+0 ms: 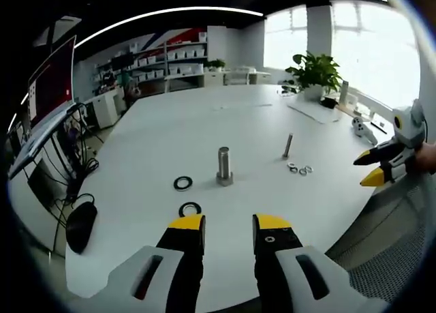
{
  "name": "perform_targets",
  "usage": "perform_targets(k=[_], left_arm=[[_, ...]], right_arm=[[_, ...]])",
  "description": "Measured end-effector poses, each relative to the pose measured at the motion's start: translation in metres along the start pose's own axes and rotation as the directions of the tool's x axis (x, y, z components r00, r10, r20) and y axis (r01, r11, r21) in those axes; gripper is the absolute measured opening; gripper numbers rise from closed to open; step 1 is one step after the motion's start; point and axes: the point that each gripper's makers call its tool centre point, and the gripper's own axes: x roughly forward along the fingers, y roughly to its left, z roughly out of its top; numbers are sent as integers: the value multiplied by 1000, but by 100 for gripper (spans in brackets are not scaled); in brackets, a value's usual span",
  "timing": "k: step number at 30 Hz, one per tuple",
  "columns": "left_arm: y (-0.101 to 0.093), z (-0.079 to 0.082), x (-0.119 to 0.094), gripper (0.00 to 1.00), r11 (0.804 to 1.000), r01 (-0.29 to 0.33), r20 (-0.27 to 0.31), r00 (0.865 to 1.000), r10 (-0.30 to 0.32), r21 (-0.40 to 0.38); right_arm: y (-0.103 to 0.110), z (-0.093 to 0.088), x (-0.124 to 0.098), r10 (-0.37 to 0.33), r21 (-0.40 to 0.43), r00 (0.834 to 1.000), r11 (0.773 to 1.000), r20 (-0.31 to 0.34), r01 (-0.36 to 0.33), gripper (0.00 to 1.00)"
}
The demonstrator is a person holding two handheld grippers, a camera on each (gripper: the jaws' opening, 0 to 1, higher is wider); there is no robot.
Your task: Place the washer onto the threaded stud by aligning its center hole with the stud, sliding it down to the base, and recovering from edge contact or off-axis alignment until the washer reaches the visible bottom stop.
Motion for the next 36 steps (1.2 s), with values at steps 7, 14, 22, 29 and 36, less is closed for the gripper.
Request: perform_targets(k=[7,14,22,29,36], left_arm=[[2,-1,0,26,1000,-3,-3,1000,3,1],[1,-1,0,26,1000,-3,-3,1000,3,-5],[2,-1,0,26,1000,-7,0,1000,7,-3],[3,-1,0,26,1000,-13,0,1000,13,-1],[3,-3,1,26,1000,-12,-12,1000,12,3]], right_arm=[[-1,1,-1,-7,7,1000,1000,6,7,50],[0,0,0,-1,1,1000,1000,1,1,50],[1,1,0,3,-2,1000,1000,4,-3,50],[2,1,0,7,-5,1000,1000,3,-7,50],[4,3,0,14,-24,1000,1000,9,-14,50]])
